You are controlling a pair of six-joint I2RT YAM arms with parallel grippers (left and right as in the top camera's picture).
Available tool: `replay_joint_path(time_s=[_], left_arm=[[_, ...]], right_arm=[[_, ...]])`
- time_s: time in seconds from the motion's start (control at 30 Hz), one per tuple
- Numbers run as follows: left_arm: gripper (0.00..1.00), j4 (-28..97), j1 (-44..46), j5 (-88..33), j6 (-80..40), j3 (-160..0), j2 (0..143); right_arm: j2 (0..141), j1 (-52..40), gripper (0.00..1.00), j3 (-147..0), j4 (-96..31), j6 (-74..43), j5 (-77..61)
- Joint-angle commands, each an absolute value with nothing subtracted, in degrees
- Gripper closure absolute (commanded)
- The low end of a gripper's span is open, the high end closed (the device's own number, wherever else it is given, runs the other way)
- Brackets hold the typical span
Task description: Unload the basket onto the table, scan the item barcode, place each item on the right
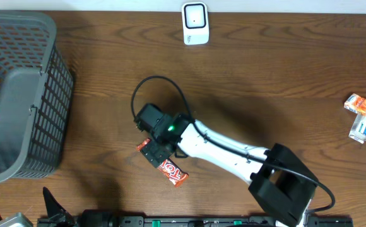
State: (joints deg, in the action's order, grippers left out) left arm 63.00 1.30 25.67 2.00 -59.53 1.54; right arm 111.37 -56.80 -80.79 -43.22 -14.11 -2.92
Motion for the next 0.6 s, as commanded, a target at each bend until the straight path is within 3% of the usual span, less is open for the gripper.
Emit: replay_joint_path(time_s=[0.0, 0.13, 0.57], left_arm=[[0.07, 63.0, 1.5, 26.2, 2.9, -59.5, 1.2], [0.07, 63.0, 1.5, 26.2, 2.9, -59.5, 1.2], [0.07, 63.0, 1.5, 26.2, 2.9, -59.5, 1.2]], right_arm=[[114.1, -58.4, 0.16, -82.0, -41.5, -15.8, 5.8], [118.3, -59.4, 0.21, -84.8, -41.6, -15.2, 6.1], [125.1, -64.6, 0.23, -92.2, -41.5, -15.5, 8.7]])
